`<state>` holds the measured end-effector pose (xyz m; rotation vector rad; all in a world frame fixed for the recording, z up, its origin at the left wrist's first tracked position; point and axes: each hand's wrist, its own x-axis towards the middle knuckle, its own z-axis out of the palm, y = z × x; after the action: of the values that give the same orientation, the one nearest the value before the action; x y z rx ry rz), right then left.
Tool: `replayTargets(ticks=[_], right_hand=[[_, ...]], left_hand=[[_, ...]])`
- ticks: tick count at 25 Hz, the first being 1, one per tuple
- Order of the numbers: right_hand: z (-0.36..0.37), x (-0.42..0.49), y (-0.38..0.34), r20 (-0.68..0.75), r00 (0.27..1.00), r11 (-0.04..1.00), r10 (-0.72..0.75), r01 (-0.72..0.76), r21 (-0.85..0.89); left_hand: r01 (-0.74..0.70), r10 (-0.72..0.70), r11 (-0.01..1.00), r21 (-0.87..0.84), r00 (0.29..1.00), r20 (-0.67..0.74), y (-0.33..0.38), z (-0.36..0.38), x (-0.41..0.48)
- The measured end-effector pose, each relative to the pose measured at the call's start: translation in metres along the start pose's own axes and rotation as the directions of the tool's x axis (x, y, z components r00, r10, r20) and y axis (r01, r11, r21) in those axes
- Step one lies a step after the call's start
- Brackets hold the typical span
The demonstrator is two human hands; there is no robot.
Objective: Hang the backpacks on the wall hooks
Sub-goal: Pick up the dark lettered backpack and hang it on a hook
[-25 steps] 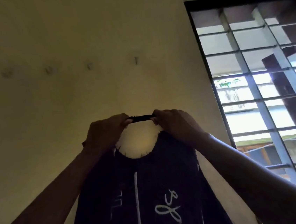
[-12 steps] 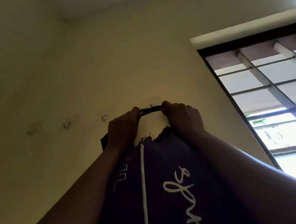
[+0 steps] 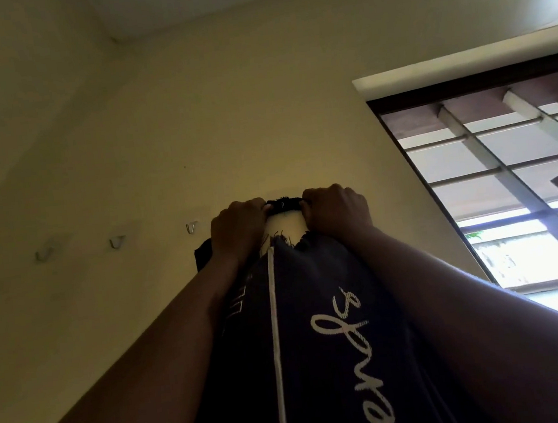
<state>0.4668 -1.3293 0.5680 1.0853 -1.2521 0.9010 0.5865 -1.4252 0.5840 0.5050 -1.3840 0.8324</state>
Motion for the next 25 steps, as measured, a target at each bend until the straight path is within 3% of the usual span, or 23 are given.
replayTargets(ticks=[5,8,13,16,19,23,25], right_hand=[[-0.004,-0.029,-0.008,0.048,0.998,0.999,0.033,-0.033,-0.009],[-0.011,-0.035,-0.015,0.149,0.982,0.993,0.114,-0.115,-0.005],[-0.022,-0.028,-0.026,0.458,0.849,0.933,0.262,-0.344,0.103],[-0.034,-0.04,-0.033,0.444,0.846,0.886,0.294,-0.416,0.205],[-0.05,-0.066,-0.034,0.351,0.859,0.787,0.372,-0.492,0.371],[-0.084,-0.093,-0.037,0.318,0.845,0.692,0.43,-0.535,0.485],[-0.111,-0.107,-0.036,0.37,0.796,0.61,0.479,-0.605,0.512]], left_hand=[[0.022,-0.017,0.994,-0.106,0.999,0.044,0.007,-0.004,-0.021],[0.114,-0.068,0.966,-0.233,0.978,0.199,0.011,-0.01,-0.022],[0.246,-0.077,0.875,-0.417,0.921,0.382,0.01,-0.028,-0.028],[0.37,-0.159,0.775,-0.512,0.899,0.408,0.014,-0.043,-0.039],[0.461,-0.205,0.59,-0.663,0.88,0.429,0.022,-0.068,-0.055],[0.485,-0.125,0.43,-0.761,0.867,0.481,0.049,-0.116,-0.078],[0.494,-0.09,0.382,-0.781,0.861,0.5,0.067,-0.135,-0.084]])
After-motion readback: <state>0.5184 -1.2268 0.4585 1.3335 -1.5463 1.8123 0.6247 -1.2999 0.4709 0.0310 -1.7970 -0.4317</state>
